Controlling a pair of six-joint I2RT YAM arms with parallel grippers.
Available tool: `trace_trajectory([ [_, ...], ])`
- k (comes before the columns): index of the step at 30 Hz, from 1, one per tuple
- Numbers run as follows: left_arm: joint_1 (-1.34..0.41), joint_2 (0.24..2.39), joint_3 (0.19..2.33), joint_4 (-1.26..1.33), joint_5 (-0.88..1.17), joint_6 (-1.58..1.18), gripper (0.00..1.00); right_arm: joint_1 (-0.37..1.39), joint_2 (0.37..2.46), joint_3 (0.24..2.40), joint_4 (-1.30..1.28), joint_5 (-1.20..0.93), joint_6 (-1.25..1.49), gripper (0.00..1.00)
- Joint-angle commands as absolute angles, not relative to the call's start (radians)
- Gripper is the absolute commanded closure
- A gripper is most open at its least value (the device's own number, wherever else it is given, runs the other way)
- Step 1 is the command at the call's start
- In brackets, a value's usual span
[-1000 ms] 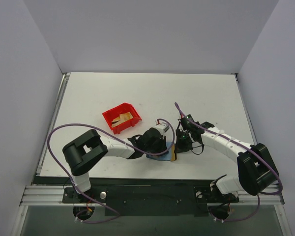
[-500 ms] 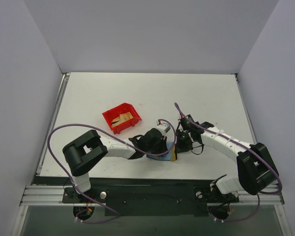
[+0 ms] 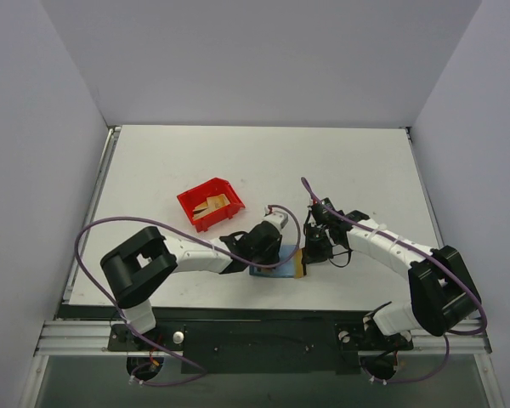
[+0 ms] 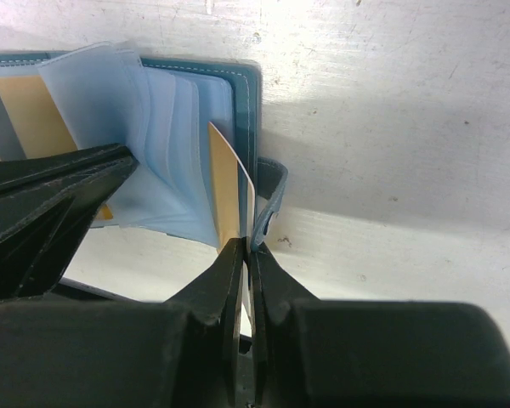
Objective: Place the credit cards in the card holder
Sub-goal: Insert the credit card into the card holder.
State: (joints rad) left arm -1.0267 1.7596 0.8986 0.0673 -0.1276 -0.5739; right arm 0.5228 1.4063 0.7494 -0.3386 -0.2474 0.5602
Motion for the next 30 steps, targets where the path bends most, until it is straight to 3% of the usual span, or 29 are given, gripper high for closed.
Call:
trace_trajectory([
  [1,-1.014,1.76,0.83,-0.166,-0.198,-0.54,1.0,0.517,1.434,0.729,-0.388,-0.146,0.549,1.0],
  [10,-1.015,1.683,0.773,-0.129,-0.164,-0.545,1.0,0.515,1.401,0.745,-0.399,-0.126,0.545,1.0],
  [20,-1.015,1.692,0.753,-0.086,-0.14,-0.561,1.0,0.512,1.115,0.732,-0.331,-0.179,0.453,1.0],
  [30,-1.014,1.677,0.715,-0.026,-0.121,-0.575,1.0,0.514,1.08,0.56,0.073,-0.357,0.495,1.0],
])
